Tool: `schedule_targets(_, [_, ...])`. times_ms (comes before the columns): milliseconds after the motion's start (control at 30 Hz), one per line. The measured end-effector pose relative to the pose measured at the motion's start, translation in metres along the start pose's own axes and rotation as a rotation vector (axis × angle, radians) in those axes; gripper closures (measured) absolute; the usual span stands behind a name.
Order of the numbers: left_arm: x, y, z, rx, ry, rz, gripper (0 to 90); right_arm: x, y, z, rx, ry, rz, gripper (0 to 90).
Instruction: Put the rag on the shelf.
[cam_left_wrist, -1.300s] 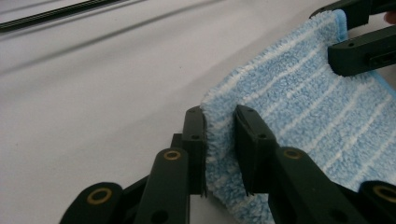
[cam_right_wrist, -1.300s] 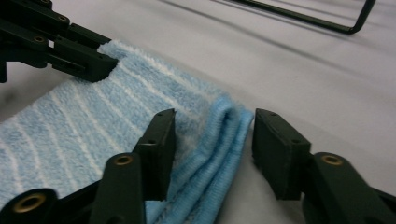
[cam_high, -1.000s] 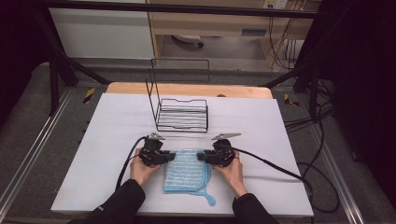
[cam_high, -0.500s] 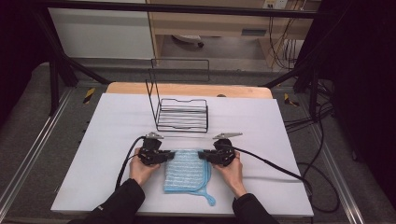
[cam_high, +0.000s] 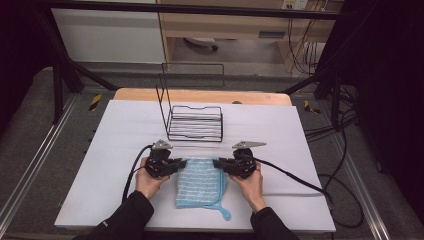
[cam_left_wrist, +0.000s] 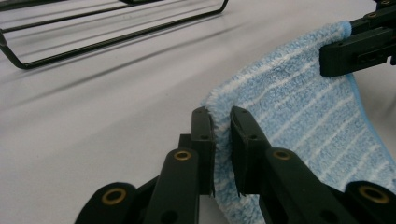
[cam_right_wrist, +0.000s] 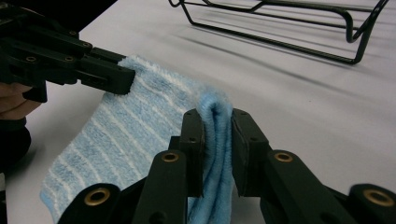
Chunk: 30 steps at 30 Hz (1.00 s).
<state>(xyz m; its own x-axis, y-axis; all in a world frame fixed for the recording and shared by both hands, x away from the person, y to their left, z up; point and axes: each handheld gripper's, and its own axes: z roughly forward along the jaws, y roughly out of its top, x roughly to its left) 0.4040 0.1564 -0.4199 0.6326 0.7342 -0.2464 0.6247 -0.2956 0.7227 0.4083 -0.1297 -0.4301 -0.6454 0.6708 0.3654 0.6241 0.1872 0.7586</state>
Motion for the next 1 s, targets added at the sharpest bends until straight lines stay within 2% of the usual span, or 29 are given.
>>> schedule_targets(133, [-0.003, 0.003, -0.008, -0.035, -0.015, 0.003, 80.0, 0.003, 0.001, -0.007, -0.018, 0.006, -0.009, 77.0])
schedule_targets(200, [-0.005, 0.005, -0.012, -0.047, -0.005, 0.024, 79.9, 0.005, 0.003, -0.011, -0.03, 0.007, -0.016, 77.1])
schedule_targets(433, [-0.012, 0.01, -0.024, -0.1, -0.006, 0.037, 79.9, 0.01, 0.009, -0.02, -0.073, 0.011, -0.033, 77.2])
schedule_targets(600, [-0.021, 0.014, -0.034, -0.144, -0.006, 0.055, 79.8, 0.016, 0.015, -0.031, -0.115, 0.004, -0.067, 77.3])
schedule_targets(1000, [-0.03, 0.023, -0.054, -0.217, -0.02, 0.082, 79.8, 0.031, 0.028, -0.053, -0.19, 0.003, -0.133, 77.6])
